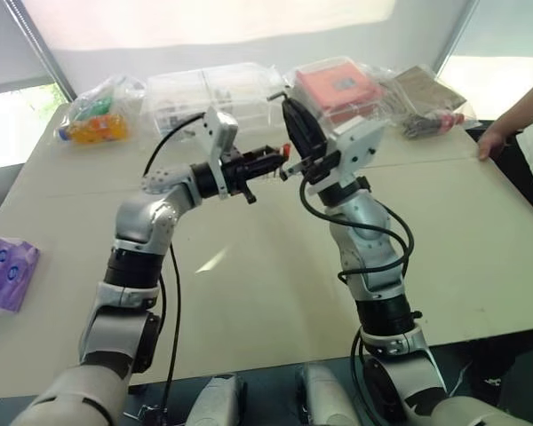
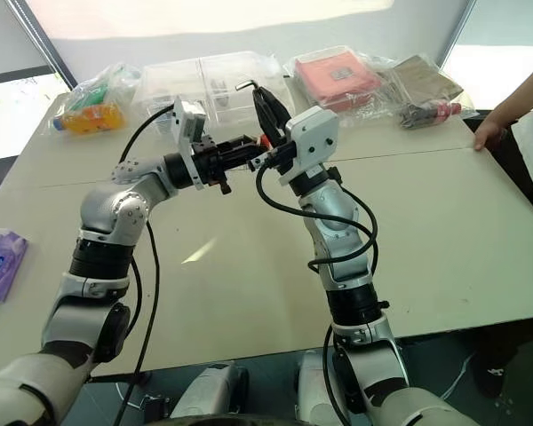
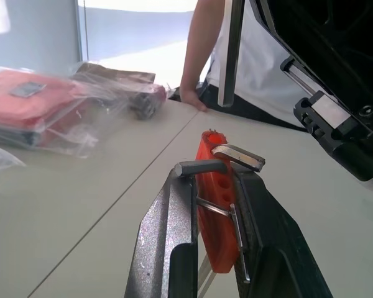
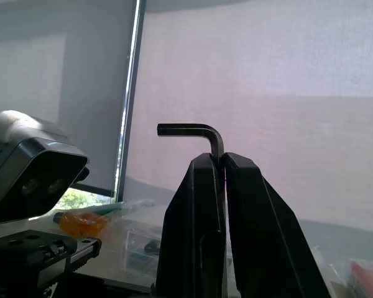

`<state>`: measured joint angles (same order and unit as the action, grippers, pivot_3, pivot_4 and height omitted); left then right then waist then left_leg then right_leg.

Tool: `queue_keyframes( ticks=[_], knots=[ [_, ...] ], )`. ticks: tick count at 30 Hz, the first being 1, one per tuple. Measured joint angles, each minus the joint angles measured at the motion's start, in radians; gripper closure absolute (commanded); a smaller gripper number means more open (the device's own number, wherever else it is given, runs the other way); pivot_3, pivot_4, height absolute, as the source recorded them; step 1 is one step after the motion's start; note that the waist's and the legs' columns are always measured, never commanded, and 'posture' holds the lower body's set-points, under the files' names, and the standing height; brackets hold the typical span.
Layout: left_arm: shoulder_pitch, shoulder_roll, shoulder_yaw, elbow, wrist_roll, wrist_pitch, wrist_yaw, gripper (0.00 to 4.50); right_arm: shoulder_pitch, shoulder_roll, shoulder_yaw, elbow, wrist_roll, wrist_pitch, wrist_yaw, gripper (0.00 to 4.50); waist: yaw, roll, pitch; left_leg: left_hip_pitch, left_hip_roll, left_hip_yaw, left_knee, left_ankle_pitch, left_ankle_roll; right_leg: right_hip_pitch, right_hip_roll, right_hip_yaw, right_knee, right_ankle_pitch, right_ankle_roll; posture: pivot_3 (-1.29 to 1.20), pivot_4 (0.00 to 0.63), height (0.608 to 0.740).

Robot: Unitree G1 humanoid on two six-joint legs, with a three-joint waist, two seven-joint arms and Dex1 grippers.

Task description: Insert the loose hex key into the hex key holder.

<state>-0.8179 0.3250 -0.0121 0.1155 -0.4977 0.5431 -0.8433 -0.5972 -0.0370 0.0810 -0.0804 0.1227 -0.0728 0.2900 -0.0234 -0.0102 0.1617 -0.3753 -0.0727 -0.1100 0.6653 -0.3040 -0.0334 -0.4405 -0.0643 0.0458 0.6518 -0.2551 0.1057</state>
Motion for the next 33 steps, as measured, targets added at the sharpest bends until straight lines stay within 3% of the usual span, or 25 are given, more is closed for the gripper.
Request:
queue_keyframes(
  ticks=[33],
  knots=[
    [-0.001, -0.002, 0.012, -0.004, -0.051, 0.044, 0.019, 4.28, 0.012, 0.008, 0.010, 0.045, -0.003, -0.044, -0.014, 4.48, -0.001, 0.000, 0.000, 0.000, 0.000, 0.000, 0.000, 0.000, 0.000, 0.000, 0.000, 0.000, 0.000, 0.000, 0.000, 0.00, 0.150, 0.740]
  ],
)
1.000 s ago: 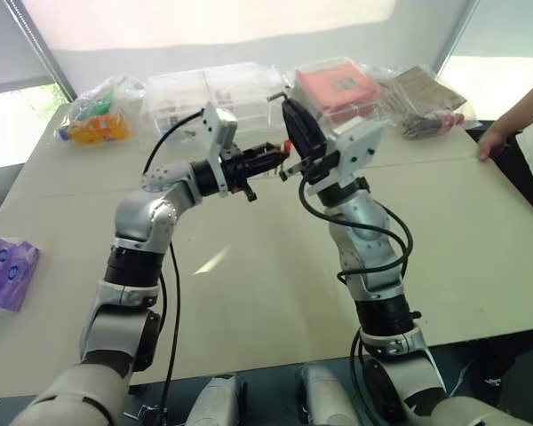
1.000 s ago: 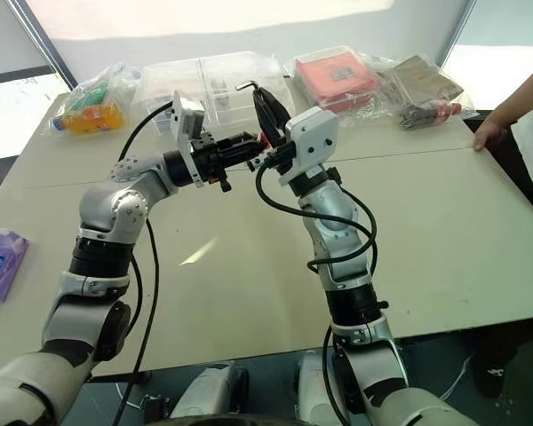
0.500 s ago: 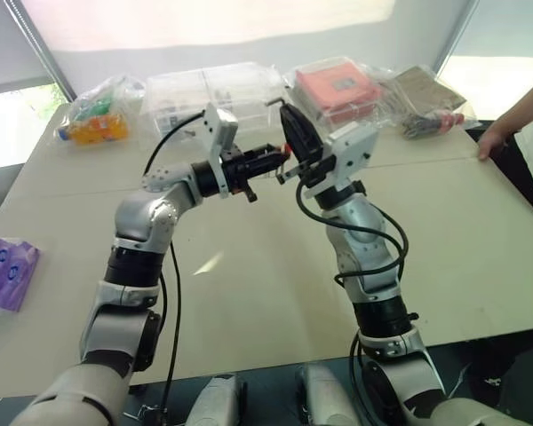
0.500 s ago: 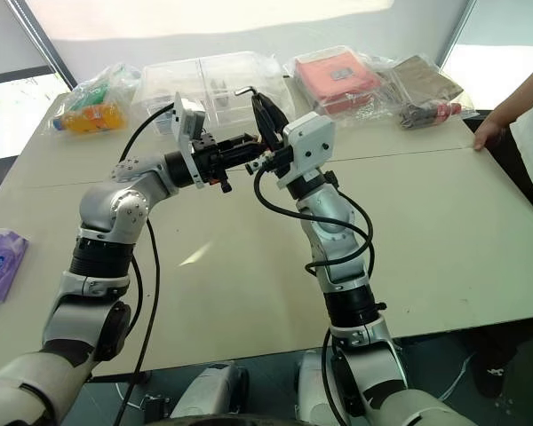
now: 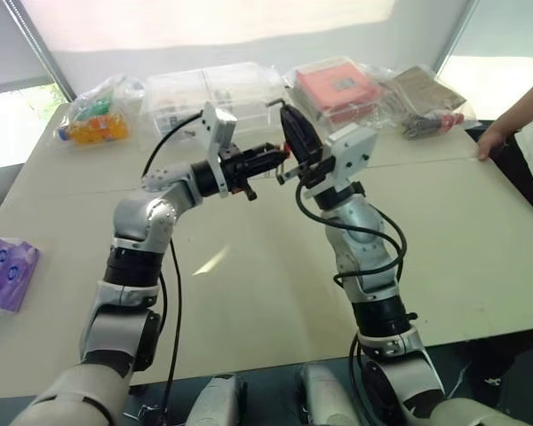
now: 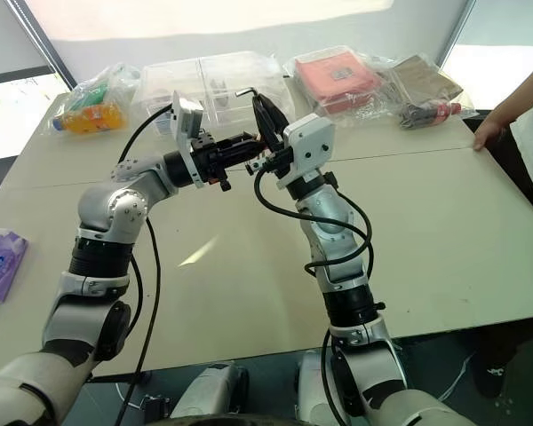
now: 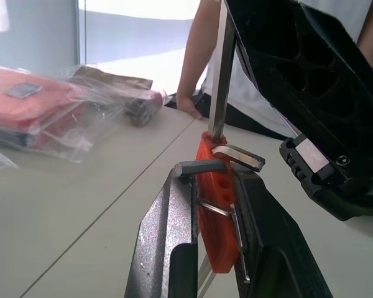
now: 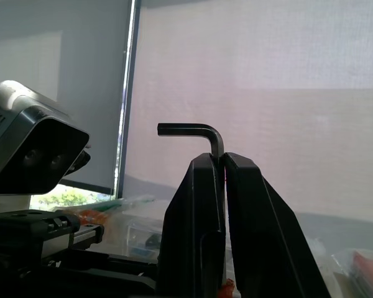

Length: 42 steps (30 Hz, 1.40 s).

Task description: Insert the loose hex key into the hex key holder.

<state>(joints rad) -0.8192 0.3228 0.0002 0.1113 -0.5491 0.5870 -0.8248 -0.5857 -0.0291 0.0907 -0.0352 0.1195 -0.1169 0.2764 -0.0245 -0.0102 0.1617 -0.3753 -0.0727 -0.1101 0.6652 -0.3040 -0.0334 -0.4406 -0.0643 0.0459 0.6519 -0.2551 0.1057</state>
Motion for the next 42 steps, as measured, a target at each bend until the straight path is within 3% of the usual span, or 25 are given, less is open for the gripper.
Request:
queue_keyframes(
  ticks=[7, 8, 14, 17, 21, 24, 29, 35, 42],
  knots=[
    [0.000, 0.000, 0.008, 0.000, -0.009, 0.018, 0.010, 4.28, 0.034, -0.010, 0.003, -0.005, 0.001, -0.004, 0.005, 4.48, 0.002, 0.000, 0.000, 0.000, 0.000, 0.000, 0.000, 0.000, 0.000, 0.000, 0.000, 0.000, 0.000, 0.000, 0.000, 0.00, 0.150, 0.740],
    [-0.001, -0.001, 0.010, 0.000, -0.009, 0.018, 0.013, 4.28, 0.050, -0.020, 0.005, -0.007, 0.000, 0.004, 0.009, 3.79, 0.002, 0.000, 0.000, 0.000, 0.000, 0.000, 0.000, 0.000, 0.000, 0.000, 0.000, 0.000, 0.000, 0.000, 0.000, 0.00, 0.150, 0.740],
    [0.000, 0.001, 0.021, -0.006, -0.010, 0.018, 0.021, 4.28, 0.141, -0.085, -0.020, -0.032, 0.001, 0.027, 0.021, 0.91, 0.004, 0.000, 0.000, 0.000, 0.000, 0.000, 0.000, 0.000, 0.000, 0.000, 0.000, 0.000, 0.000, 0.000, 0.000, 0.00, 0.150, 0.740],
    [0.000, -0.006, 0.020, -0.020, -0.015, 0.021, 0.023, 4.28, 0.280, -0.170, -0.037, -0.159, 0.036, 0.072, 0.074, 0.91, 0.013, 0.000, 0.000, -0.001, 0.000, -0.001, -0.001, 0.000, 0.000, 0.001, 0.000, 0.000, -0.001, 0.000, 0.000, 0.00, 0.150, 0.740],
    [0.022, -0.009, 0.020, -0.039, -0.028, 0.043, 0.029, 4.28, 0.540, -0.332, -0.179, -0.305, 0.105, 0.159, 0.139, 0.91, 0.014, 0.000, 0.000, 0.000, -0.002, 0.001, 0.001, -0.001, 0.002, 0.003, -0.001, 0.001, -0.003, 0.000, 0.000, 0.00, 0.150, 0.740],
    [0.044, -0.032, -0.006, -0.042, -0.028, 0.062, 0.025, 4.28, 0.643, -0.390, -0.253, -0.353, 0.125, 0.179, 0.166, 0.91, 0.009, 0.000, 0.000, 0.003, 0.000, 0.001, 0.001, -0.004, 0.007, 0.005, 0.001, 0.001, -0.002, 0.000, 0.000, 0.00, 0.150, 0.740],
    [0.047, -0.131, -0.061, 0.003, -0.028, 0.100, 0.032, 4.28, 0.686, -0.434, -0.330, -0.375, 0.142, 0.198, 0.180, 0.91, 0.014, 0.000, 0.000, 0.003, 0.000, 0.001, 0.001, -0.004, 0.006, 0.007, 0.001, 0.001, -0.002, 0.000, 0.000, 0.00, 0.150, 0.740],
    [0.047, -0.305, -0.073, 0.203, -0.026, 0.128, 0.085, 4.28, 0.679, -0.436, -0.342, -0.391, 0.137, 0.201, 0.167, 0.91, 0.016, 0.000, 0.000, 0.003, 0.000, 0.001, 0.001, -0.003, 0.006, 0.007, 0.001, 0.001, -0.003, 0.000, 0.000, 0.00, 0.150, 0.740],
    [0.006, -0.422, 0.059, 0.407, -0.079, 0.230, 0.194, 4.28, 0.709, -0.421, -0.329, -0.436, 0.116, 0.203, 0.137, 0.91, 0.015, 0.000, 0.000, 0.003, 0.000, 0.000, 0.001, -0.003, 0.006, 0.007, 0.001, 0.001, -0.003, 0.000, 0.000, 0.00, 0.150, 0.740]
  ],
)
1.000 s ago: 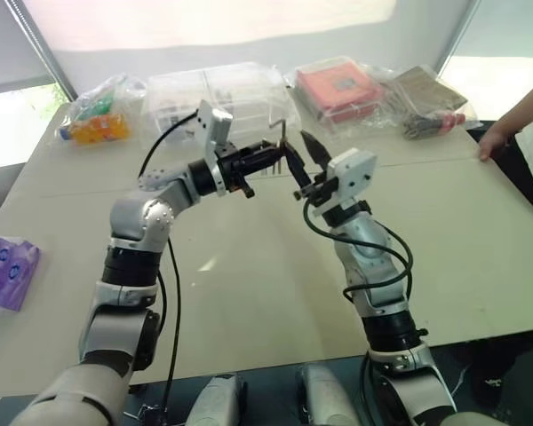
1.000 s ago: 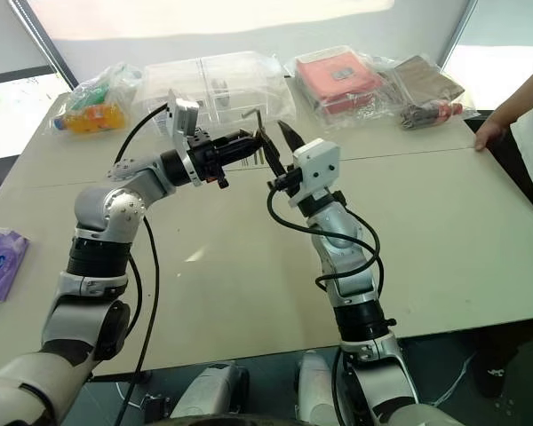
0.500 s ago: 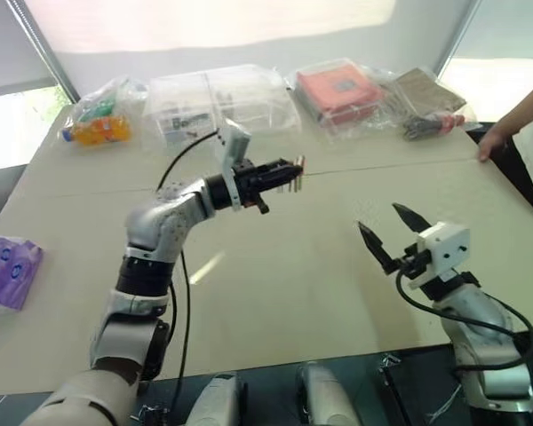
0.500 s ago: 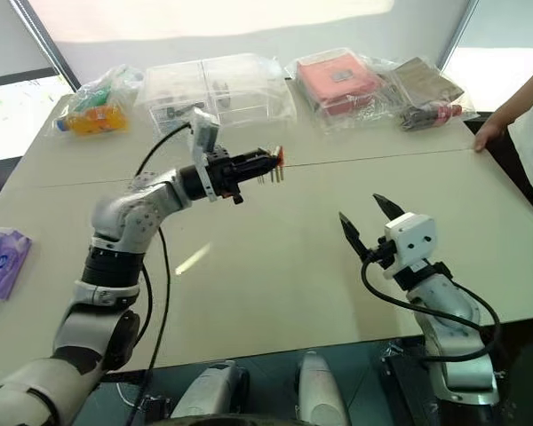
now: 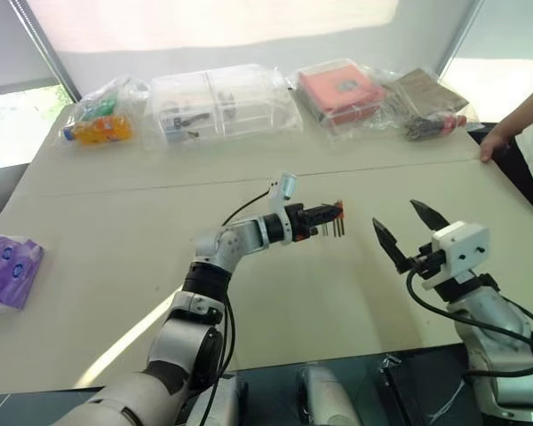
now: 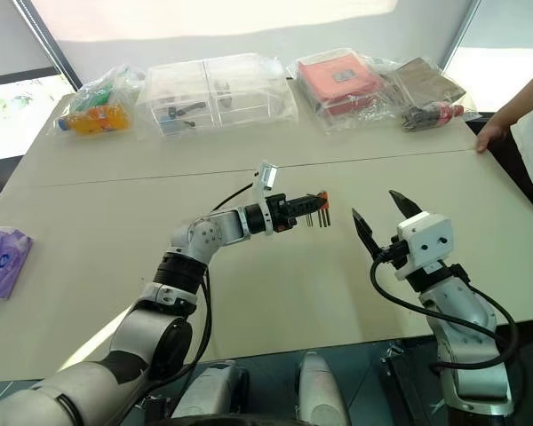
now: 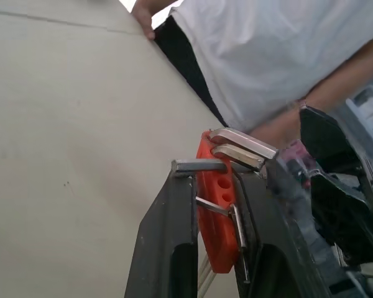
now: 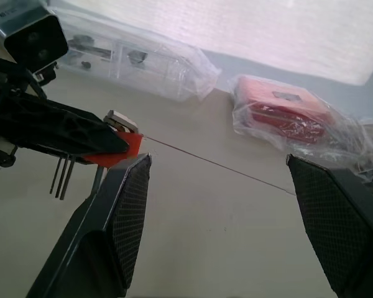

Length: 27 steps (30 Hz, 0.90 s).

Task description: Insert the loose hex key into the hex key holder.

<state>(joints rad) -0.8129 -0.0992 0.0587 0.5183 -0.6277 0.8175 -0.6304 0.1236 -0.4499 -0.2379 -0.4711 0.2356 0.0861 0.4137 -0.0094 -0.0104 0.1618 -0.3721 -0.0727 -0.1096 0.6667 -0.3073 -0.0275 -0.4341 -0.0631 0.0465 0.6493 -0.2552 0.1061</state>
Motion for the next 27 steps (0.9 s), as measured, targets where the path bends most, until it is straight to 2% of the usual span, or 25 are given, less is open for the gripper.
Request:
queue_keyframes(
  ticks=[4, 8, 16, 17, 21, 27],
  knots=[
    [-0.023, -0.024, 0.078, 0.068, -0.034, 0.082, 0.074, 4.28, 0.008, 0.005, 0.012, -0.007, -0.019, 0.001, -0.014, 0.91, 0.000, 0.000, 0.000, 0.000, 0.000, 0.000, 0.000, 0.000, -0.001, 0.000, 0.000, 0.000, 0.000, 0.000, 0.000, 0.00, 0.150, 0.740],
    [-0.022, -0.015, 0.093, 0.112, -0.028, 0.131, 0.102, 4.28, 0.014, 0.011, 0.028, -0.007, -0.036, 0.000, -0.023, 0.91, 0.001, 0.000, 0.000, 0.000, 0.000, 0.000, 0.000, 0.002, -0.004, 0.000, 0.000, 0.000, 0.000, 0.000, 0.000, 0.00, 0.150, 0.740],
    [-0.020, 0.013, 0.104, 0.129, -0.006, 0.139, 0.110, 0.36, 0.011, 0.019, 0.048, -0.007, -0.058, 0.000, -0.032, 0.83, 0.002, 0.000, 0.000, 0.000, 0.000, 0.000, 0.000, 0.003, -0.005, 0.000, 0.000, 0.000, 0.000, 0.000, 0.000, 0.00, 0.150, 0.740],
    [-0.024, 0.010, 0.113, 0.127, -0.012, 0.141, 0.112, 0.03, 0.007, 0.019, 0.052, -0.007, -0.060, 0.000, -0.032, 0.83, 0.002, 0.000, 0.000, 0.000, 0.000, 0.000, 0.000, 0.003, -0.005, 0.001, -0.001, 0.000, 0.000, 0.000, 0.000, 0.00, 0.150, 0.740],
    [-0.038, 0.041, 0.098, 0.113, 0.011, 0.136, 0.119, 0.03, -0.013, 0.012, 0.055, -0.001, -0.064, -0.005, -0.019, 0.83, -0.002, 0.000, 0.000, 0.001, 0.000, 0.000, 0.000, 0.003, -0.005, 0.001, 0.000, 0.000, 0.000, 0.000, 0.000, 0.00, 0.150, 0.740],
    [0.011, 0.227, -0.168, -0.078, 0.177, 0.056, -0.030, 0.03, -0.066, -0.063, 0.033, 0.063, -0.053, -0.006, 0.047, 0.83, -0.002, 0.001, -0.001, 0.002, 0.000, 0.000, -0.002, 0.003, -0.005, 0.001, 0.000, 0.000, 0.000, 0.000, 0.000, 0.00, 0.150, 0.740]
  ],
)
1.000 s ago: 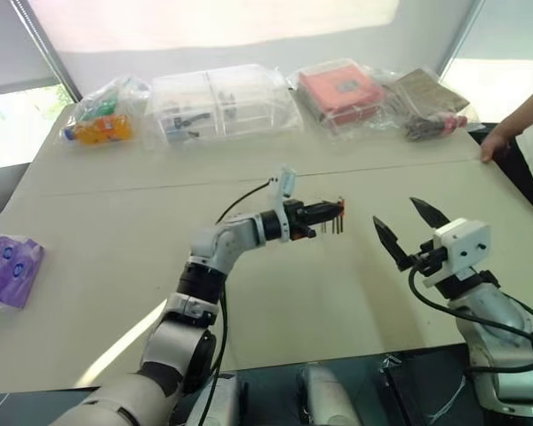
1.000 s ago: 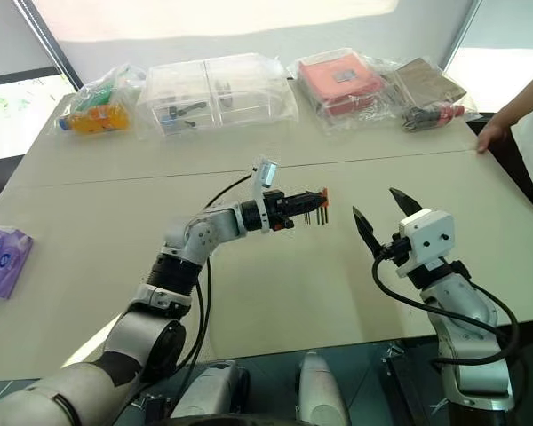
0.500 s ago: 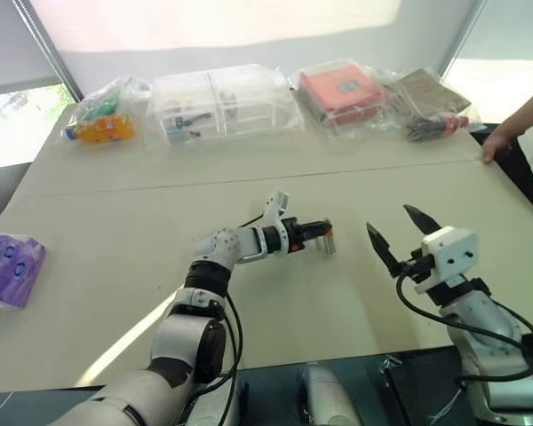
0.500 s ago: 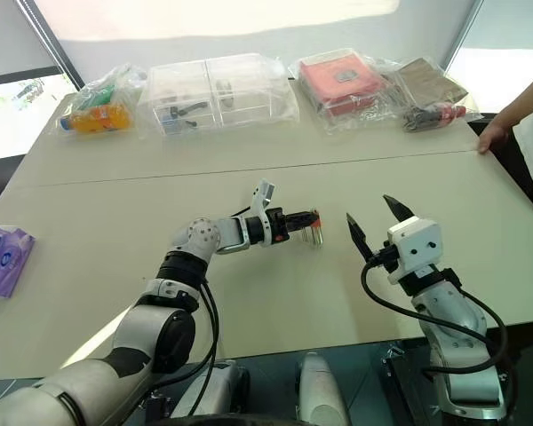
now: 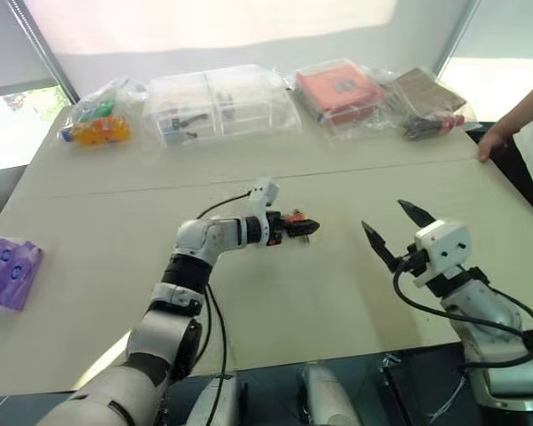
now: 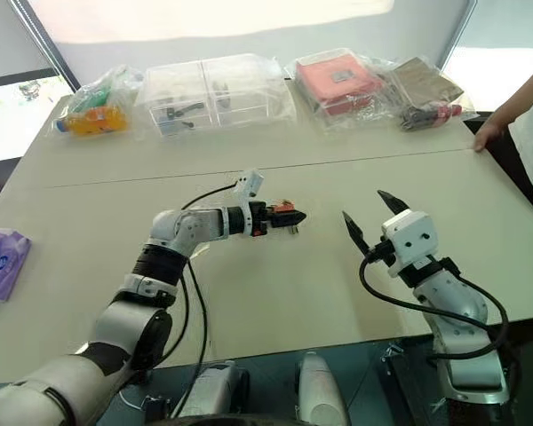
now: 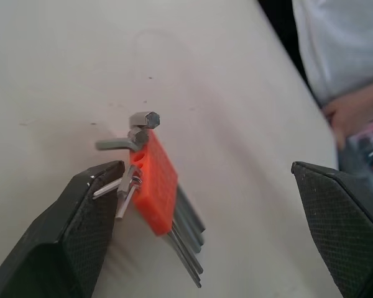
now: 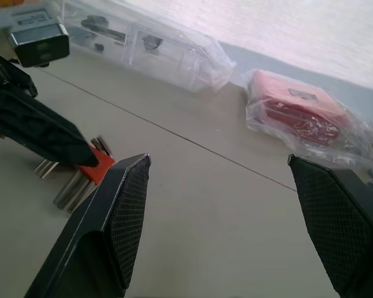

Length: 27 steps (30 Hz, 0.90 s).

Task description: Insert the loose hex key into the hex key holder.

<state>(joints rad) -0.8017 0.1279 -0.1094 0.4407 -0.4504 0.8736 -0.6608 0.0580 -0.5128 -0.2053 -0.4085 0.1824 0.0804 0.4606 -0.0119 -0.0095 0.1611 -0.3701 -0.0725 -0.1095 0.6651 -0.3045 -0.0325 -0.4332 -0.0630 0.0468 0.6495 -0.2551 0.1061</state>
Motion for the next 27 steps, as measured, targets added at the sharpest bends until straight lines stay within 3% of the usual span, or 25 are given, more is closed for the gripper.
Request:
queue_keyframes(
  ticks=[9, 14, 17, 20, 27],
  knots=[
    [0.039, 0.194, -0.159, -0.164, 0.115, -0.021, -0.097, 0.03, -0.137, -0.068, -0.019, 0.112, 0.020, -0.011, 0.087, 0.83, -0.006, 0.000, 0.000, 0.001, 0.000, 0.000, 0.000, 0.000, 0.000, 0.000, 0.000, 0.000, 0.000, 0.000, 0.000, 0.00, 0.150, 0.740],
    [0.086, 0.264, -0.157, -0.251, 0.129, -0.013, -0.121, 0.03, -0.188, -0.062, 0.000, 0.148, 0.018, -0.038, 0.098, 0.83, -0.004, 0.000, 0.000, 0.000, 0.001, 0.000, 0.000, 0.000, 0.000, 0.000, 0.000, 0.000, 0.000, 0.000, 0.000, 0.00, 0.150, 0.740],
    [0.088, 0.217, -0.015, -0.257, 0.028, 0.161, -0.079, 0.03, -0.223, -0.049, 0.024, 0.178, 0.017, -0.044, 0.097, 0.83, 0.002, 0.000, 0.000, -0.002, 0.000, -0.001, 0.002, -0.002, 0.004, 0.000, -0.001, -0.001, 0.000, 0.000, 0.000, 0.00, 0.150, 0.740],
    [0.042, 0.122, 0.232, -0.176, -0.085, 0.345, 0.032, 0.03, -0.254, -0.039, 0.050, 0.200, 0.015, -0.065, 0.099, 0.83, 0.004, 0.000, 0.000, -0.003, 0.000, -0.002, 0.003, -0.002, 0.004, 0.000, -0.001, -0.002, 0.000, 0.000, 0.000, 0.00, 0.150, 0.740],
    [-0.099, 0.010, 0.624, -0.053, -0.137, 0.594, 0.334, 0.03, -0.307, -0.026, 0.086, 0.260, 0.003, -0.095, 0.111, 0.83, 0.000, -0.001, 0.001, -0.003, 0.000, -0.002, 0.002, 0.000, 0.000, -0.002, -0.001, -0.002, 0.000, 0.000, 0.000, 0.00, 0.150, 0.740]
  ],
)
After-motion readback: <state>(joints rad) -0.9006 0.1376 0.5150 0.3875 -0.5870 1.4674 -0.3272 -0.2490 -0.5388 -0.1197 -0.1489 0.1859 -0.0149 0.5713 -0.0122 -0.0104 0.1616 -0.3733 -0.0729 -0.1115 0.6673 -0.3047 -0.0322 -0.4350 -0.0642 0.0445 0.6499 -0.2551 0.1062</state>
